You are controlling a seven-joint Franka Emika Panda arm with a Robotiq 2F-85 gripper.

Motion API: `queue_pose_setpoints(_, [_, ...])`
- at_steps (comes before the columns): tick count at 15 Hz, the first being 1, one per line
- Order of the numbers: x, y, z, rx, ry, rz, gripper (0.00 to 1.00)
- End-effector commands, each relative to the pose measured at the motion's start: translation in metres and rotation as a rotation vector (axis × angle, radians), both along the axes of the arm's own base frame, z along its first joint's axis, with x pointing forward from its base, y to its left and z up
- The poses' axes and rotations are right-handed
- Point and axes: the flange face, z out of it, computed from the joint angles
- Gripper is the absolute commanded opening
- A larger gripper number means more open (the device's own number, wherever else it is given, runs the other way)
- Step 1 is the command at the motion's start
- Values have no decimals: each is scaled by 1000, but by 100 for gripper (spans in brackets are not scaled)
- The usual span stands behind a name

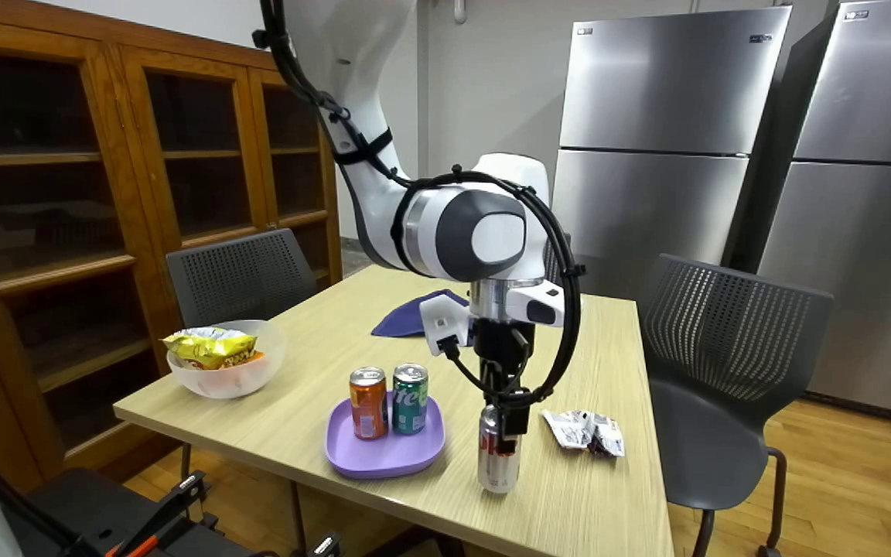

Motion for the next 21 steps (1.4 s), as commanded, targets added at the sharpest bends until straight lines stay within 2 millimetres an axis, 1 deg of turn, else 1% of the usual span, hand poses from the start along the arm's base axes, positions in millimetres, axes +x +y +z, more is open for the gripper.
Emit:
queue_pose_setpoints(1, [-21,19,25,0,-40,26,39])
queue_pose_setpoints(6, [-40,44,38,2,-52,71,39])
queue_pose_setpoints(10, [-50,64,47,-4,-58,125,39])
queue_pose_setpoints(15, [-53,95,56,1,-77,223,39])
queue_pose_setpoints(21, [-48,127,57,12,-88,313,39])
